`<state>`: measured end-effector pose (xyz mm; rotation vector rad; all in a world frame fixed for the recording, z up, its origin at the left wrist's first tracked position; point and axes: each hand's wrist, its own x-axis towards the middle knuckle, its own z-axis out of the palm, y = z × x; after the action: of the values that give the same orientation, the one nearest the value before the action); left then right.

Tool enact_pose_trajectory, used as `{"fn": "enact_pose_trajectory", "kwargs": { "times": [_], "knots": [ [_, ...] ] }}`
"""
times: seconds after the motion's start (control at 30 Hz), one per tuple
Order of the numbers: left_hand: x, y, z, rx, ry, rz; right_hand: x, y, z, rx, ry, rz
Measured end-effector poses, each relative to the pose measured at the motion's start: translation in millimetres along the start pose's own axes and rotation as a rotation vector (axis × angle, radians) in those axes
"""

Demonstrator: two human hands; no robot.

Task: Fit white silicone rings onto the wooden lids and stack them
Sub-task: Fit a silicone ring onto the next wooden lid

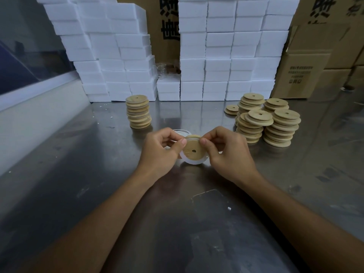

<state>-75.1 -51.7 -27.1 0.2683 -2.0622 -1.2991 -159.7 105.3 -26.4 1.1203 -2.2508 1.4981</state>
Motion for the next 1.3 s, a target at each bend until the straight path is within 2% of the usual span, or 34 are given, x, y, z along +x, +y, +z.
{"fn": "enact_pose_trajectory", "kwargs": {
  "times": [0.17,0.47,0.57,0.7,0.87,1.03,1.17,1.3],
  "knots": [
    [0,-3,-6,-0.031,-0.017,-0.044,0,2,2,0.053,-0.007,0.057],
    [-3,-3,-5,0.163,0.010,0.149,-1,2,4,0.064,-0.026,0.037],
    [-4,-5,-3,0.168,-0.044,0.135,-3,-1,4,0.031,-0.026,-0.009],
    [-3,-5,-1,0.289,-0.158,0.176,-4,-2,5,0.002,-0.047,-0.059],
    [-2,-2,-2,0.141,-0.143,0.094,-3,-1,7,0.106,-0.021,0.039],
    [-2,4,4,-0.144,-0.065,-0.092,-1,-6,4,0.393,-0.042,0.212],
    [-4,9,7,-0.335,-0.058,-0.209,2,-8,4,0.429,-0.012,0.261],
    [-3,9,10,-0.387,-0.034,-0.285,3,-9,4,0.415,0.013,0.262]
  ]
}}
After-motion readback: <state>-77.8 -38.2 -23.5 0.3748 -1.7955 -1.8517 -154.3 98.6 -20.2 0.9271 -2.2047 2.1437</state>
